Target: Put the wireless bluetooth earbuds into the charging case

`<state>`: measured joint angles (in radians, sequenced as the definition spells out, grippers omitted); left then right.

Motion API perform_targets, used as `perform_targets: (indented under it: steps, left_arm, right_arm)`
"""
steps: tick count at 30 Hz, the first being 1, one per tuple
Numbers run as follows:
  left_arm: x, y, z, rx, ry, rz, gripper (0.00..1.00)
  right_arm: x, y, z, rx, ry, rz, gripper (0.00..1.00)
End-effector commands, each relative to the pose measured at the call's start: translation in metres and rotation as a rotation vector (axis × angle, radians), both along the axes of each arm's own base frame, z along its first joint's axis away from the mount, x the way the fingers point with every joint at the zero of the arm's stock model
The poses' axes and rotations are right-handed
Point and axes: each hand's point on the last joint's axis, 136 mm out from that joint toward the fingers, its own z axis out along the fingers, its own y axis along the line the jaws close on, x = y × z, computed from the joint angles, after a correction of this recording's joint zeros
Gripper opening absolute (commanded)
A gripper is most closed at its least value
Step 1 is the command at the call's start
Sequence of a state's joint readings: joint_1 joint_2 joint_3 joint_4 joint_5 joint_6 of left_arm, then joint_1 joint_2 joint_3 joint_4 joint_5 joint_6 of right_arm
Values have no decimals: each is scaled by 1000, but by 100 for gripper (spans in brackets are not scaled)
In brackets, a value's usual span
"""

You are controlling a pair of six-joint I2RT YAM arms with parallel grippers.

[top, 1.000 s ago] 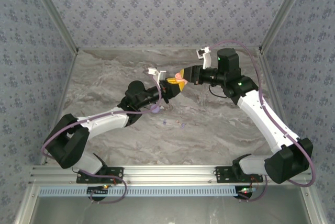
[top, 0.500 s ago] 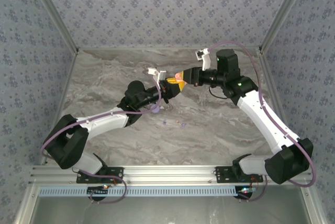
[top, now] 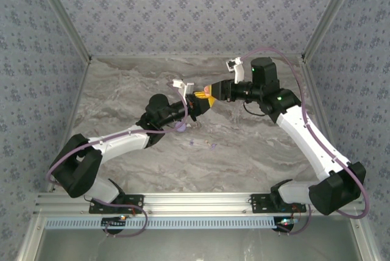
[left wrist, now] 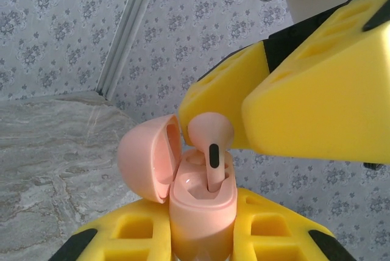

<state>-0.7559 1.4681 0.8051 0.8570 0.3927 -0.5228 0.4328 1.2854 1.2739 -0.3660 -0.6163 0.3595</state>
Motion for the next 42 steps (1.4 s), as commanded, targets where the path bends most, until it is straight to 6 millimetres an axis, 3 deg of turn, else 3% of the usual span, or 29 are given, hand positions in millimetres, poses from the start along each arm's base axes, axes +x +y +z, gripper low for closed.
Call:
perform_targets:
  steps: [1,5,18,28,42]
  left_arm:
    - [-6,2,34,-30,-86,2,15]
    - [-8,1,30,4,-98,-1,15]
    - [-9,2,18,83,-117,18,14]
    - [-13,3,18,123,-171,14,14]
    - [-21,-1,24,112,-212,-24,15]
  right_arm:
    - [-9,-2,16,-16,-34,11,45]
    - [-8,-4,18,-36,-46,2,52]
    - [-11,-12,18,-93,-56,-30,55]
    - [-16,-10,5,-117,-12,-4,38]
    - [-16,-1,-4,-122,19,38,33]
